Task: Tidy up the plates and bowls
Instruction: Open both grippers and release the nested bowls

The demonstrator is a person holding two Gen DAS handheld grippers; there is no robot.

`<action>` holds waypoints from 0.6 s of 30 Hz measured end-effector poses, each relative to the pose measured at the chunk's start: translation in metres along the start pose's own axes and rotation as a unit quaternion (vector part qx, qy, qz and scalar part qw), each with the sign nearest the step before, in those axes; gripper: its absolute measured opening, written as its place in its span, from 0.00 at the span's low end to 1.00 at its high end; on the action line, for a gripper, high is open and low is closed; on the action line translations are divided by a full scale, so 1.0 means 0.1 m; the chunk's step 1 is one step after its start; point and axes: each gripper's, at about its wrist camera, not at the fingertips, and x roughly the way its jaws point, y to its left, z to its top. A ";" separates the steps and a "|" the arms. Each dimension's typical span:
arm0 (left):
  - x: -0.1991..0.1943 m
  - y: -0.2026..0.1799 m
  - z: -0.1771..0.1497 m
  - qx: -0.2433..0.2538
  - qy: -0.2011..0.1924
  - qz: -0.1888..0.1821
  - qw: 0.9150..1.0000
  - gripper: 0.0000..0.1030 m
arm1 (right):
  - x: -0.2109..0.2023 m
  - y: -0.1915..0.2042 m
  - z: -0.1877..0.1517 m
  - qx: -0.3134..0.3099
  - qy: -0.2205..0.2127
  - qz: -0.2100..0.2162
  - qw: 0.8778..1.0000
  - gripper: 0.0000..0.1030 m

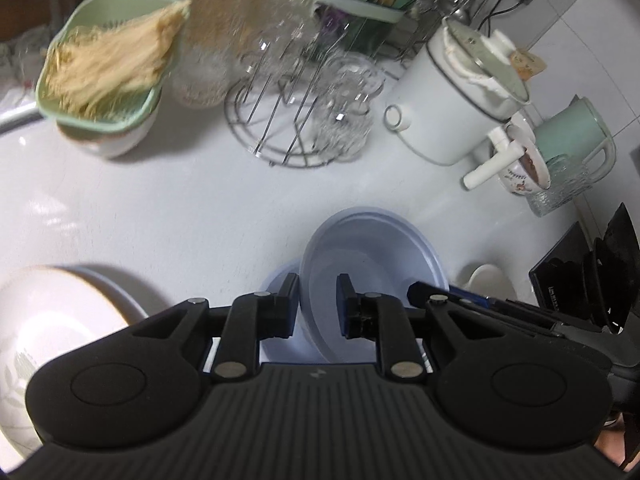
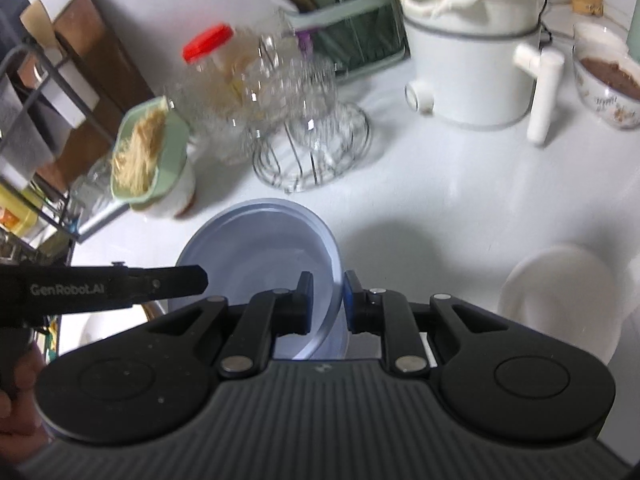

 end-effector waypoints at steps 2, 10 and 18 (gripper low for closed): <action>0.06 0.03 -0.04 -0.002 0.008 0.002 1.000 0.21 | 0.06 0.00 -0.06 0.007 0.016 -0.001 1.000 0.19; 0.13 0.08 -0.19 0.008 0.011 0.020 1.000 0.21 | 0.15 0.05 -0.17 0.017 0.034 -0.017 0.999 0.19; 0.06 0.10 -0.29 0.001 -0.011 0.035 0.999 0.40 | 0.07 0.08 -0.19 0.018 0.012 -0.025 0.999 0.36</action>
